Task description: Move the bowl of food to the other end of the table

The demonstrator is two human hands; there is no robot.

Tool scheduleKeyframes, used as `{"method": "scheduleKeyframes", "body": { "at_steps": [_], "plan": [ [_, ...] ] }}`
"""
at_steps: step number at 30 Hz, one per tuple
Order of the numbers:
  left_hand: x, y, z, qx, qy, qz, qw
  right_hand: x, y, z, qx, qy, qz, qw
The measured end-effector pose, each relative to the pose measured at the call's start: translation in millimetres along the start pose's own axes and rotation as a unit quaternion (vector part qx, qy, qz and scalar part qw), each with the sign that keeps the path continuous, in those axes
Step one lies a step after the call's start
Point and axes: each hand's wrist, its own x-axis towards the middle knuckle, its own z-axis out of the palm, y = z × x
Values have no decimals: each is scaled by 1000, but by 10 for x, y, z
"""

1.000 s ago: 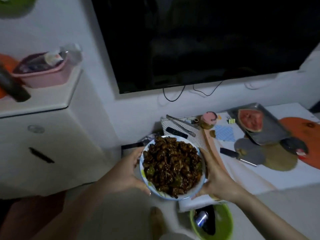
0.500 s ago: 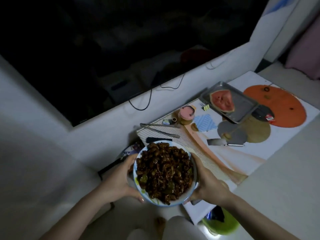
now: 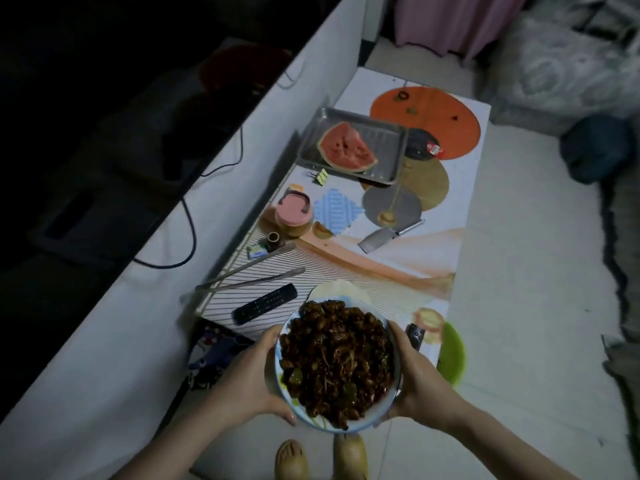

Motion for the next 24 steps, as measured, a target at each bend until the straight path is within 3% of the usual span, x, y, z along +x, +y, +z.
{"method": "scheduleKeyframes", "body": {
  "at_steps": [9, 13, 20, 24],
  "plan": [
    [1362, -743, 144, 49, -62, 44, 996, 779, 959, 359, -13, 66, 65, 996],
    [1850, -1028, 363, 69, -48, 66, 994, 1041, 1452, 430, -55, 87, 83, 991],
    [2173, -1260, 525, 98, -25, 45, 994, 1310, 1815, 579, -175, 106, 131, 970],
    [2140, -1152, 530, 149, -16, 25, 988, 1346, 1790, 540, -218, 78, 164, 959]
  ]
}}
